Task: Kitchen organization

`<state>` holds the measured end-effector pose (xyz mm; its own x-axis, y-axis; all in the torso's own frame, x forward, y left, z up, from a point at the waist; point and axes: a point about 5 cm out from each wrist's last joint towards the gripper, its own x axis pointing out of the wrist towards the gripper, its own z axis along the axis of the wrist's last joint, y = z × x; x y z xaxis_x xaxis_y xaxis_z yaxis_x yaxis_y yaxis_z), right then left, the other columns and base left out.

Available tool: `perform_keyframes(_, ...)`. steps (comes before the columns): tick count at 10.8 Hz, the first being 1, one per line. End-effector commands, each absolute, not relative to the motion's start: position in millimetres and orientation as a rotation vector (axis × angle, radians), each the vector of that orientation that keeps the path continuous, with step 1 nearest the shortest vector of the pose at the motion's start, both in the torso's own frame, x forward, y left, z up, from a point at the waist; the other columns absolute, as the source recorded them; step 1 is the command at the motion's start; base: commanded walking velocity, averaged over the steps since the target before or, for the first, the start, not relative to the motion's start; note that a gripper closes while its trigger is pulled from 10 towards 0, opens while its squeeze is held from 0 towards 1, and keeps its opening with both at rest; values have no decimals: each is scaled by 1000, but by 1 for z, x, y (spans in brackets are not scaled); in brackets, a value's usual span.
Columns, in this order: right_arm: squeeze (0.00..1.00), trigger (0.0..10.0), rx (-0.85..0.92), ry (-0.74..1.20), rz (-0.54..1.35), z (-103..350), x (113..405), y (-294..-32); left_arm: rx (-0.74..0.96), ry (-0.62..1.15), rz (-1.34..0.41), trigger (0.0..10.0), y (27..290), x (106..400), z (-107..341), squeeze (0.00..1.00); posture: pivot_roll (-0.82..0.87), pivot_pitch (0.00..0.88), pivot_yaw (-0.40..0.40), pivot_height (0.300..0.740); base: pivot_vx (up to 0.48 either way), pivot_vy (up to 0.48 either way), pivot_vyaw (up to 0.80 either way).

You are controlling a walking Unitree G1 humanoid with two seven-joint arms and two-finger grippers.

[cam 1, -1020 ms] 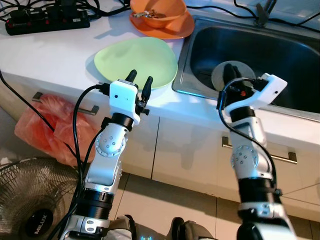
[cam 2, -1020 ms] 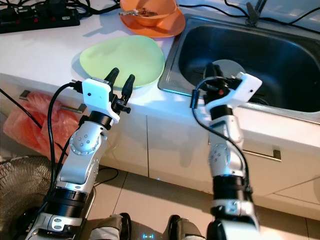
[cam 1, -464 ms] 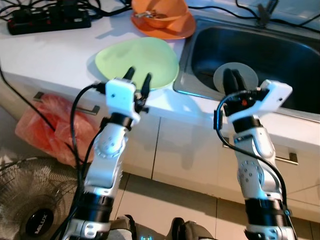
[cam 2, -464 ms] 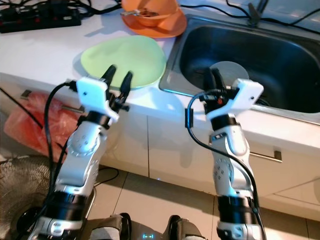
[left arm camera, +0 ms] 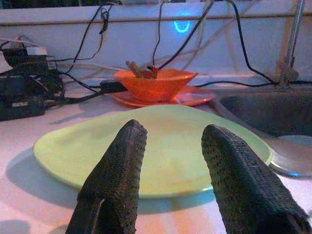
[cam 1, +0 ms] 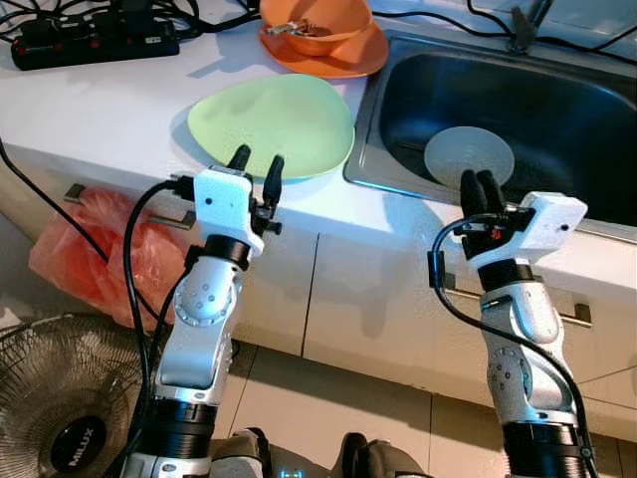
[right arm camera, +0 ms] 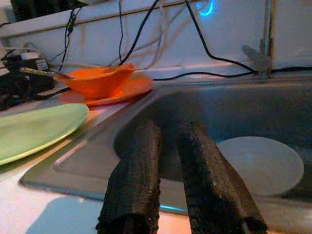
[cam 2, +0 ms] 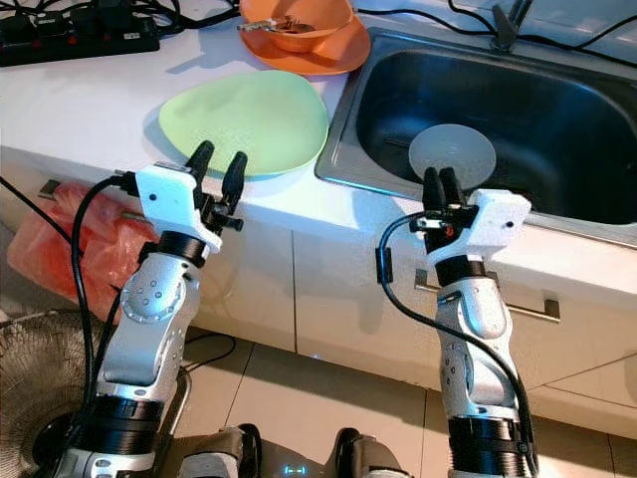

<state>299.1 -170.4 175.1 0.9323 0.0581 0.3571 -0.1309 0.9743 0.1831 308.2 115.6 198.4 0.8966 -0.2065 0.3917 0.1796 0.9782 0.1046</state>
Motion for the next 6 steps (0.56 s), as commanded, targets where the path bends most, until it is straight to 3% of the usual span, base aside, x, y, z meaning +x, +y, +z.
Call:
perform_keyframes(1,0,10000,214,-368,88,176,296,-170,61,-410,-185,10000,117,306,199,0,119,189,-55,740,0,0,0)
perform_keyframes(4,0,10000,216,-371,131,177,300,-156,-3,-353,-186,10000,116,305,189,0,114,198,-55,740,0,0,0)
perform_keyframes(5,0,10000,205,-352,147,173,299,-151,-226,-360,-116,10000,130,307,202,0,112,202,-53,740,0,0,0)
perform_keyframes(6,0,10000,217,-347,147,172,299,-151,-194,-343,-109,10000,134,309,204,0,122,206,-56,740,0,0,0)
